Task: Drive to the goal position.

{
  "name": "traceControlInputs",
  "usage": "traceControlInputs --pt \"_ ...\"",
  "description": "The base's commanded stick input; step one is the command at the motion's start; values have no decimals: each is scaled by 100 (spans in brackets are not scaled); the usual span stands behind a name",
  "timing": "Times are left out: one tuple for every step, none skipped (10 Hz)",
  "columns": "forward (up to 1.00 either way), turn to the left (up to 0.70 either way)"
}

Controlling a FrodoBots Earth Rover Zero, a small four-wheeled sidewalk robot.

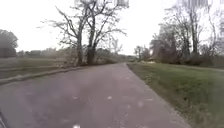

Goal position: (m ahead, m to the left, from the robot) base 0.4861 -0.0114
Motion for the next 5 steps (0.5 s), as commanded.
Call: traceControlInputs --pt "100 0" --pt "100 0" --pt "100 0" --pt "100 0" --pt "100 0"
